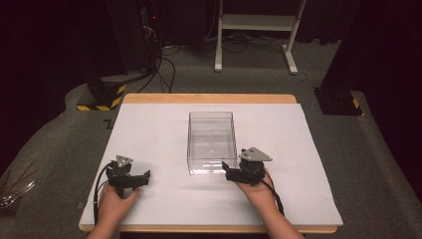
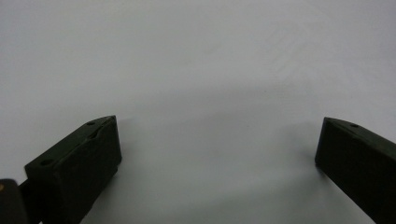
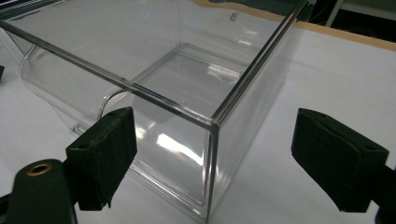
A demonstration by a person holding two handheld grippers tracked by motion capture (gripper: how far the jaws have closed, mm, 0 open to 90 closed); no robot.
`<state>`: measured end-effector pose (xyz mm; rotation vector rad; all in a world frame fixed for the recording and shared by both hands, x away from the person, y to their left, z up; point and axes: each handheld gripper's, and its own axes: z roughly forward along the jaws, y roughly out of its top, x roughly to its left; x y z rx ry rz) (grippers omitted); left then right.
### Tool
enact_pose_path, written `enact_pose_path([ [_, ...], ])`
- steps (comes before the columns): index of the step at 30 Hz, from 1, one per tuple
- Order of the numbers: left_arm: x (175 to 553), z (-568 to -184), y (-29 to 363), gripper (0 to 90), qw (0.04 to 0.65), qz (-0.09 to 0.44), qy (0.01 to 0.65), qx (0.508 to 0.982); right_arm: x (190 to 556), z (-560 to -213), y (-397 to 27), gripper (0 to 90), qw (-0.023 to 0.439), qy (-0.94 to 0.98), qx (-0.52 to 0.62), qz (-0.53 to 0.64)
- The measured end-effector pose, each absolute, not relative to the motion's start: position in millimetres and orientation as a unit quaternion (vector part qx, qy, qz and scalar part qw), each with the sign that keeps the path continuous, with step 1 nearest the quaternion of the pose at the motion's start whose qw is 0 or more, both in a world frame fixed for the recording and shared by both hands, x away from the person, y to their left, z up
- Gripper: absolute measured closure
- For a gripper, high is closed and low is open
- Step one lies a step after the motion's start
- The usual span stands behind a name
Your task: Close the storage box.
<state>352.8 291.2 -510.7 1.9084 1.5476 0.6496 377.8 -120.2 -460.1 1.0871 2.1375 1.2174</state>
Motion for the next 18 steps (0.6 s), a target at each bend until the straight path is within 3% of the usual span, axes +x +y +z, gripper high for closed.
enact_pose_path([
  [18, 353, -511, 291, 0.6, 0.296, 0.244, 0.582, 0.717, 391, -464, -117, 14.8, 0.229, 0.767, 0.408, 0.440],
])
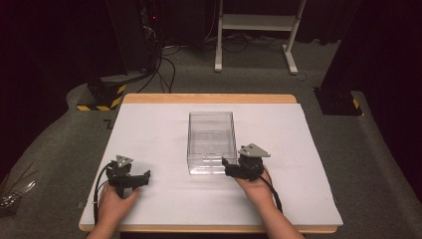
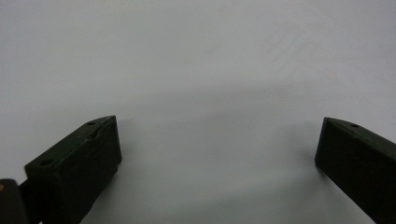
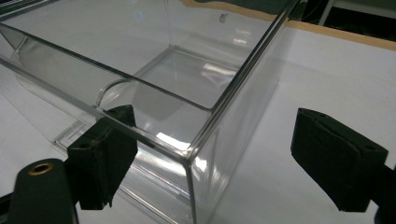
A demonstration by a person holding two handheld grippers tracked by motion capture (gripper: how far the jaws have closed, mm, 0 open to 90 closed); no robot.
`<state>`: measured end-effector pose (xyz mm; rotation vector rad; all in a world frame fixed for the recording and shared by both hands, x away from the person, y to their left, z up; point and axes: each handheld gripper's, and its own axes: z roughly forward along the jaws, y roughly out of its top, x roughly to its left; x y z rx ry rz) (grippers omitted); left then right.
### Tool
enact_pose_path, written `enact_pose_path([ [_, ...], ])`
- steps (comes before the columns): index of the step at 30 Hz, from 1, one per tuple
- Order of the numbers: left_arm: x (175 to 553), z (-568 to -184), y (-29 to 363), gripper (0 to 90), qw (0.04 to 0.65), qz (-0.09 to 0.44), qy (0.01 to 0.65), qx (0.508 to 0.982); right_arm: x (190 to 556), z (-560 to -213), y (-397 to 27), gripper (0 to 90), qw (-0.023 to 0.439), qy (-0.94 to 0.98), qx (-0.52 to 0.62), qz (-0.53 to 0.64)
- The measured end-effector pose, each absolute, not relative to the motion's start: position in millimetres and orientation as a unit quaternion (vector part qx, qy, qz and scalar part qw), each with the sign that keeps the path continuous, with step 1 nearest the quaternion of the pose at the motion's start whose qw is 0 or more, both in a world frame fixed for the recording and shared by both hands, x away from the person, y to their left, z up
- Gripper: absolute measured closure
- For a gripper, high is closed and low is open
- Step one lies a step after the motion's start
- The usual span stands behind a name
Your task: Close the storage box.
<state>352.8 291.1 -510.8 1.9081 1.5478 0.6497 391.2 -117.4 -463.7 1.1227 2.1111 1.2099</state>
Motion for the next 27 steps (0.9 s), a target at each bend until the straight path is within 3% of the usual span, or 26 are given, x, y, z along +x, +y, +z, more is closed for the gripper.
enact_pose_path([
  [27, 352.8, -510.9, 291.1, 0.6, 0.296, 0.245, 0.582, 0.717, 393.5, -463.6, -117.5, 15.7, 0.221, 0.771, 0.407, 0.438],
])
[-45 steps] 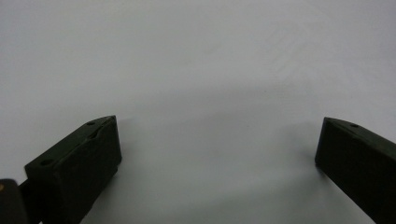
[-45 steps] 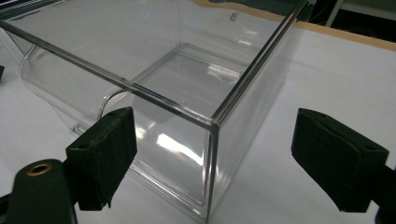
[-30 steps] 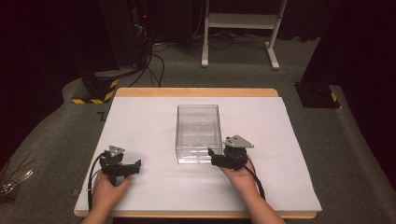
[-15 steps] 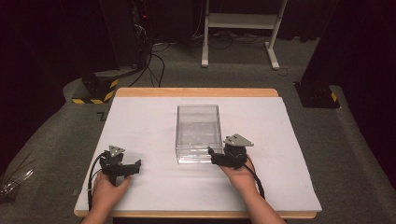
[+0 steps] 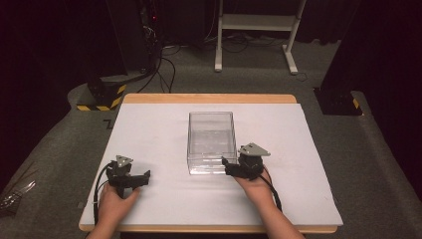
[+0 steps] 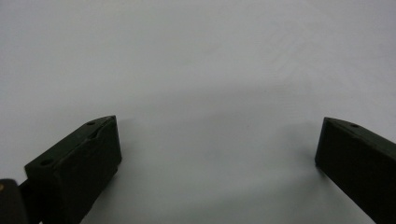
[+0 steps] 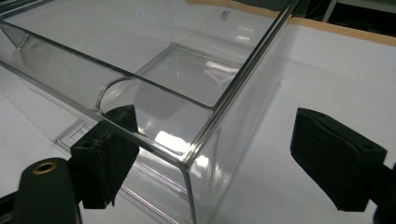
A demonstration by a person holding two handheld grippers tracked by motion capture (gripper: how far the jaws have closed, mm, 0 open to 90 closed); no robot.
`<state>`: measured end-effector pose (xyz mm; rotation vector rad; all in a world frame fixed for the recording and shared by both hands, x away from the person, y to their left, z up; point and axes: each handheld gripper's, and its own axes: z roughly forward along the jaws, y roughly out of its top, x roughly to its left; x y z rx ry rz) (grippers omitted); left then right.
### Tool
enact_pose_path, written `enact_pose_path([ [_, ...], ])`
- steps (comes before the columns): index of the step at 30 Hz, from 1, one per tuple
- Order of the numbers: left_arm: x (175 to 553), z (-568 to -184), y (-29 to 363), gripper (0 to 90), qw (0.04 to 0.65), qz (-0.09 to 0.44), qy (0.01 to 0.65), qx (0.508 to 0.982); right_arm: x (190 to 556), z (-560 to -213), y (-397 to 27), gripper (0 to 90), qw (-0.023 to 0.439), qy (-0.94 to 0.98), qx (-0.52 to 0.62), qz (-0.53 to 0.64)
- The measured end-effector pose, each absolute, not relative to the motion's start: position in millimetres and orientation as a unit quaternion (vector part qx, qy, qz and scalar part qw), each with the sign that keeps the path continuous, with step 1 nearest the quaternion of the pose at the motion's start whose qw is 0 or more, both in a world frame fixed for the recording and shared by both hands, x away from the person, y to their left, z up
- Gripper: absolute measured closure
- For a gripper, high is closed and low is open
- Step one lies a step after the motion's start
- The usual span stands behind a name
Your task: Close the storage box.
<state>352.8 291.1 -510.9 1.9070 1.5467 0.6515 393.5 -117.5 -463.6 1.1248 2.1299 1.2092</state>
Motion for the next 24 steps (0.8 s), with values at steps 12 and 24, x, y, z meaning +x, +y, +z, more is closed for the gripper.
enact_pose_path([
  [12, 353, -511, 291, 0.6, 0.296, 0.245, 0.581, 0.717, 386, -460, -120, 18.1, 0.219, 0.772, 0.405, 0.438],
  [24, 353, -511, 291, 0.6, 0.296, 0.245, 0.581, 0.717, 375, -459, -127, 19.6, 0.215, 0.771, 0.403, 0.444],
])
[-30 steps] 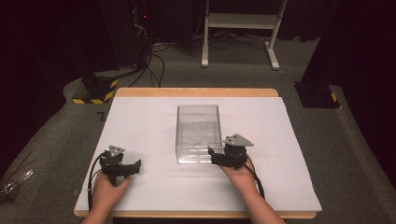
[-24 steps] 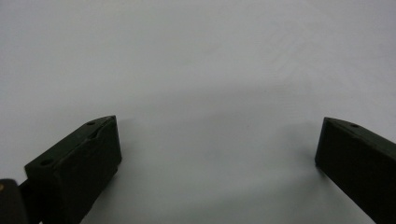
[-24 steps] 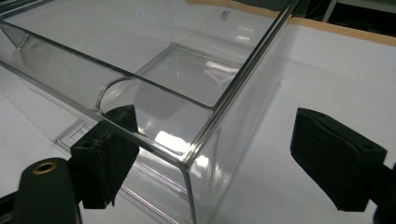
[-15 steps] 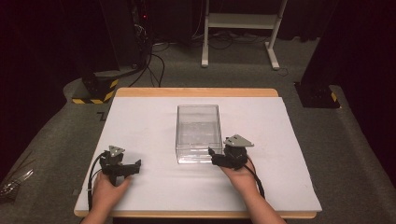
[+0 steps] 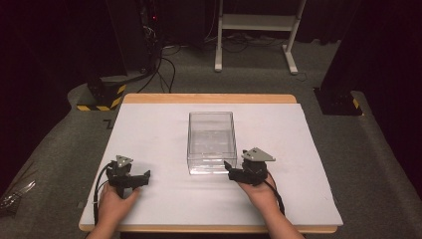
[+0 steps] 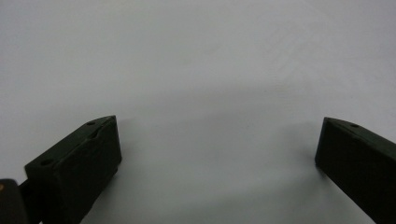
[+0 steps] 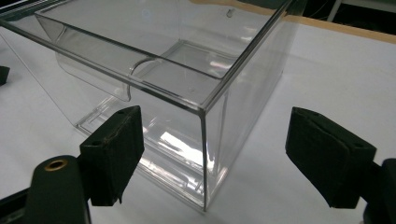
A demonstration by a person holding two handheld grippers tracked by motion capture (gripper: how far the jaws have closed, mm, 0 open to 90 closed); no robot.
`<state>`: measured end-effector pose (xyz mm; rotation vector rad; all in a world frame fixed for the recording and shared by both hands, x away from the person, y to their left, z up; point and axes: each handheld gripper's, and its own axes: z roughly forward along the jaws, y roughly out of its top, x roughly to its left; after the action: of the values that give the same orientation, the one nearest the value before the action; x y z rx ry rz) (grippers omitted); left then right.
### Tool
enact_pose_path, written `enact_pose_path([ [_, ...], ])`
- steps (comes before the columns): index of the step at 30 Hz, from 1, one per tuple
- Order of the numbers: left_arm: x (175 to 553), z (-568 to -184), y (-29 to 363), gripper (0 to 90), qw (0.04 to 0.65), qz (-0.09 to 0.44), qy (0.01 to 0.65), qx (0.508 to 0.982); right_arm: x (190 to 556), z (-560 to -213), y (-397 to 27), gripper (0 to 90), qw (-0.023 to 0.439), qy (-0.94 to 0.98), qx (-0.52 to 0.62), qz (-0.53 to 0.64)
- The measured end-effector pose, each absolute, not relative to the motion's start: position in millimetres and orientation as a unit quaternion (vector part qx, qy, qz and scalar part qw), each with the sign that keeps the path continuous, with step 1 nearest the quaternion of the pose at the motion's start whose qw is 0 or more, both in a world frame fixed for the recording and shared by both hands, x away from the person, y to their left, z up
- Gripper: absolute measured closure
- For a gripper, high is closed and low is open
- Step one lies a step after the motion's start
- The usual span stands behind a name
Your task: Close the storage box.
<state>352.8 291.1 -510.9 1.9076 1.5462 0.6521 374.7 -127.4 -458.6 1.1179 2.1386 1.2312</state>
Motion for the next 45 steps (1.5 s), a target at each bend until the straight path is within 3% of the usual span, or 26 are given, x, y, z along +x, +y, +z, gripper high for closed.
enact_pose_path([
  [16, 353, -511, 291, 0.6, 0.296, 0.244, 0.582, 0.717, 359, -464, -156, 22.5, 0.214, 0.765, 0.416, 0.442],
  [39, 353, -511, 291, 0.6, 0.296, 0.245, 0.582, 0.717, 341, -489, -253, 23.9, 0.255, 0.749, 0.483, 0.376],
  [45, 353, -511, 291, 0.6, 0.296, 0.245, 0.582, 0.717, 338, -499, -261, 24.3, 0.254, 0.755, 0.488, 0.357],
])
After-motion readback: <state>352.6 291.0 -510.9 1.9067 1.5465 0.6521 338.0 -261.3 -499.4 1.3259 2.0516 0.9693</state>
